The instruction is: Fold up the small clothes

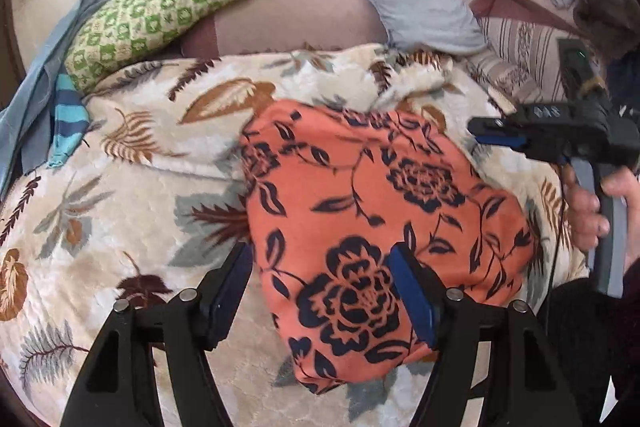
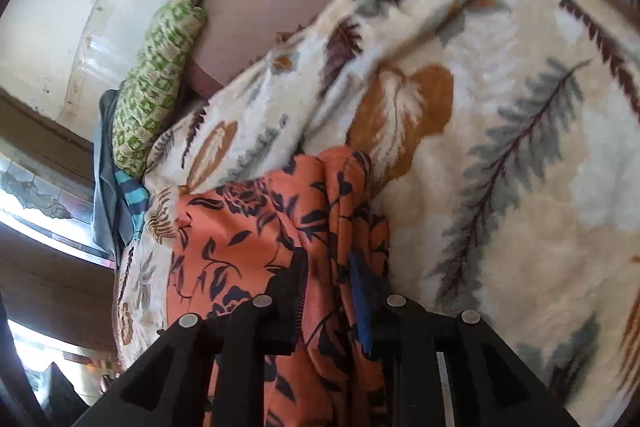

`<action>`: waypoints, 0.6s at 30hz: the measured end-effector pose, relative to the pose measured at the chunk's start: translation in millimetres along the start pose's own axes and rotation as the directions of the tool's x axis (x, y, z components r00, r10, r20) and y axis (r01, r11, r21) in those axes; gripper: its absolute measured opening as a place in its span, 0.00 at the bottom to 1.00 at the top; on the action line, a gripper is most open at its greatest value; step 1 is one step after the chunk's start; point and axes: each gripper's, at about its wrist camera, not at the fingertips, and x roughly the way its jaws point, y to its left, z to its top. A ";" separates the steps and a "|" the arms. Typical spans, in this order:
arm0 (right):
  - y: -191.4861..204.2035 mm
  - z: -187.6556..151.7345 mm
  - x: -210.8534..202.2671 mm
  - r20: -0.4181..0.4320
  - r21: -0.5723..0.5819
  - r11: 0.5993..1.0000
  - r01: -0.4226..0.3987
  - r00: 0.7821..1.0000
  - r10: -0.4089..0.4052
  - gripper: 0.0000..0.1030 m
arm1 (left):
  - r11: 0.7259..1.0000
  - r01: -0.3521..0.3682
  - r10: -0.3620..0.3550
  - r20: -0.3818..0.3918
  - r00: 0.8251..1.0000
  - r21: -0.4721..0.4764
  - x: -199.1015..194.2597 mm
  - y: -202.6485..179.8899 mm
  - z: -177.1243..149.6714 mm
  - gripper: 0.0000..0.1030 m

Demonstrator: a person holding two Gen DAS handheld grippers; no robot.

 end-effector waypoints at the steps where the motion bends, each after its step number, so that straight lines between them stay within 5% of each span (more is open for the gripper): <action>1: 7.2 -5.2 -9.9 0.007 -0.037 0.999 -0.027 1.000 0.027 0.23 | 1.000 -0.019 0.019 0.007 1.000 -0.008 1.4 3.9 3.4 0.70; 4: 28.8 -29.8 -15.3 -0.046 -0.139 0.988 -0.073 0.997 0.067 0.23 | 0.998 -0.063 0.063 -0.077 0.995 0.004 32.3 5.6 -1.2 0.70; 8: 19.0 -84.4 20.6 -0.206 -0.202 0.978 0.042 0.975 -0.085 0.21 | 0.996 -0.085 0.083 -0.158 0.984 -0.007 54.3 5.1 -33.2 0.71; 10: 17.9 -98.5 14.2 -0.171 -0.246 0.968 0.043 0.981 -0.087 0.19 | 0.998 -0.060 0.057 -0.165 0.985 -0.016 50.8 9.2 -39.7 0.71; 14: 31.4 -70.6 2.3 -0.196 -0.241 0.970 0.013 0.979 -0.062 0.19 | 0.998 -0.005 -0.004 -0.125 0.992 -0.069 35.3 19.3 -12.7 0.70; 18: 47.1 -22.7 7.2 -0.108 -0.223 0.975 -0.009 0.994 -0.015 0.19 | 0.994 -0.105 0.104 -0.058 0.993 -0.022 45.8 21.4 42.9 0.71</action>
